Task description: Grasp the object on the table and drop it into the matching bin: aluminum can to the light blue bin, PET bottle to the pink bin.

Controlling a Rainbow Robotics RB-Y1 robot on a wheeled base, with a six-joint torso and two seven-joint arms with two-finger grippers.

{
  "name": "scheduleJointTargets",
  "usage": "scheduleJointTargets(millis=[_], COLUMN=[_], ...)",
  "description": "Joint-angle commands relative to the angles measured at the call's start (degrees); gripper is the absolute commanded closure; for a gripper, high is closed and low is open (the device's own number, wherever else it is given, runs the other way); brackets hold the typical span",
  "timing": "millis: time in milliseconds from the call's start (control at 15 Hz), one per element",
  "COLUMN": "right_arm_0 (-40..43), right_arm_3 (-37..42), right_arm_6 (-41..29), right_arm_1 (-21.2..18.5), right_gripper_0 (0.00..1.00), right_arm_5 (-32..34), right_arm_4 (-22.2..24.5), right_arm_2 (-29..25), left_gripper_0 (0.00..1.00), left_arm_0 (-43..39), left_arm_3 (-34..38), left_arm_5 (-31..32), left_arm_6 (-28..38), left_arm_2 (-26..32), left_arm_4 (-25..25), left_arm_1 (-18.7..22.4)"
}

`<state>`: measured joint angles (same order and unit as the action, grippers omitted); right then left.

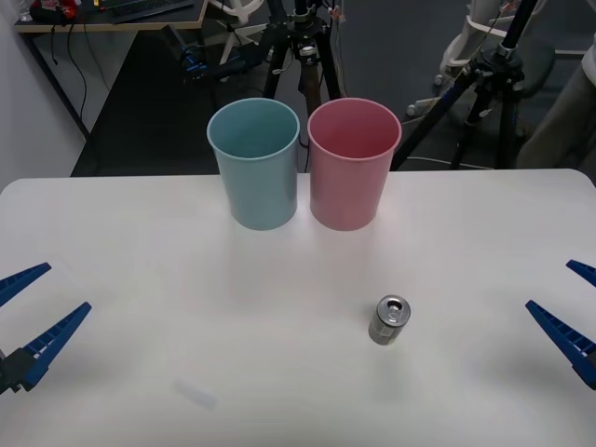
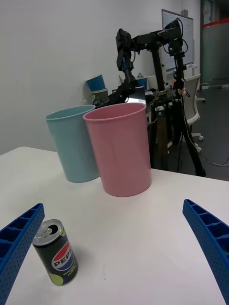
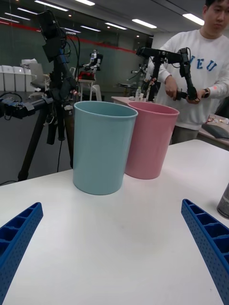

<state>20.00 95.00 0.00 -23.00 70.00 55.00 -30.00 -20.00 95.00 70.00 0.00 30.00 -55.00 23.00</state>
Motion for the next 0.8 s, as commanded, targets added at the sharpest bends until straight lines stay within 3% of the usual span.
scheduleJointTargets(millis=[67,600,800], right_arm_0=[0.8,4.2,6.2], right_arm_3=[-0.6,0.0,-1.3], right_arm_6=[-0.1,1.9,7.6], right_arm_1=[1.4,1.2,1.1], right_gripper_0=[0.0,0.0,0.0], right_arm_5=[0.0,3.5,5.1], right_arm_4=[0.7,0.7,0.8], right_arm_2=[0.2,1.4,2.5], left_gripper_0=[0.0,0.0,0.0], left_arm_0=[0.0,0.0,0.0], left_arm_3=[0.0,0.0,0.0], left_arm_5=[0.0,0.0,0.0], left_arm_6=[0.0,0.0,0.0], left_arm_2=[0.0,0.0,0.0], left_arm_4=[0.0,0.0,0.0], left_arm_1=[0.0,0.0,0.0])
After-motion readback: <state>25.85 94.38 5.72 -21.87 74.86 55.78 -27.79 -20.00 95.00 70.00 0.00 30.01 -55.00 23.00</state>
